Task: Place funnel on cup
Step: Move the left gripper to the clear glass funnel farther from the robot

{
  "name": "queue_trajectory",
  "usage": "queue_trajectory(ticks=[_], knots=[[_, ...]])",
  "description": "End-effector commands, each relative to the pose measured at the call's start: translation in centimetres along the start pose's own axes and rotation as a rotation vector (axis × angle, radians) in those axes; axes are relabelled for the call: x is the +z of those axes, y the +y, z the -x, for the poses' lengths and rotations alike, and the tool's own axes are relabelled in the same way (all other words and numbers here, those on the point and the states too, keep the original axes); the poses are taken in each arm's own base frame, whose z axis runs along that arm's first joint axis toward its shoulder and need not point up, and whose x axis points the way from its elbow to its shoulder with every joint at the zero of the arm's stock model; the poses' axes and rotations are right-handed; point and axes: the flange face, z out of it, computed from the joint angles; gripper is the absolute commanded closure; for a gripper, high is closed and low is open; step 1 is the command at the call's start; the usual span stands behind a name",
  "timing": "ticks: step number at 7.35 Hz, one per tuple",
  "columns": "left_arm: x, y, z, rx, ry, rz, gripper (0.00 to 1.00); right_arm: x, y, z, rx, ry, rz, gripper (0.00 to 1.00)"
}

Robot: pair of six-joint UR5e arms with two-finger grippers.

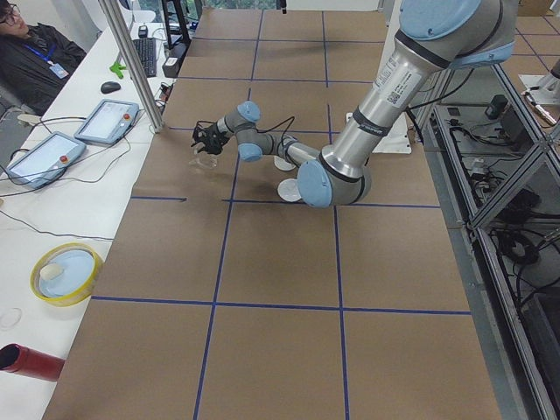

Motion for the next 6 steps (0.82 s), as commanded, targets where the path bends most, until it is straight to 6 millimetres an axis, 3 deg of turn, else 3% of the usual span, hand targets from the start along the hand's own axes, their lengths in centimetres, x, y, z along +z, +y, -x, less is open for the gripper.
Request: queue_trajectory(ticks=[1,2,3,4,5,6], knots=[[0.0,-0.2,-0.3,-0.003,0.004,-0.002,1.0,0.0,0.0,0.0,0.0,0.0,0.0,0.0],[-0.3,0.0,-0.5,0.005,0.01,0.003,1.0,0.0,0.0,0.0,0.0,0.0,0.0,0.0],[-2.4,0.4,-3.4,-0.008,0.057,0.042,1.0,0.0,0.0,0.0,0.0,0.0,0.0,0.0],[-6.1,2.1,-6.5,0.014,0.105,0.109,1.0,0.0,0.0,0.0,0.0,0.0,0.0,0.0],[-8.3,3.2,-7.6,0.07,0.06,0.182,1.0,0.0,0.0,0.0,0.0,0.0,0.0,0.0],[-12.4,4.6,-9.3,0.164,-0.007,0.23,1.0,0.0,0.0,0.0,0.0,0.0,0.0,0.0]])
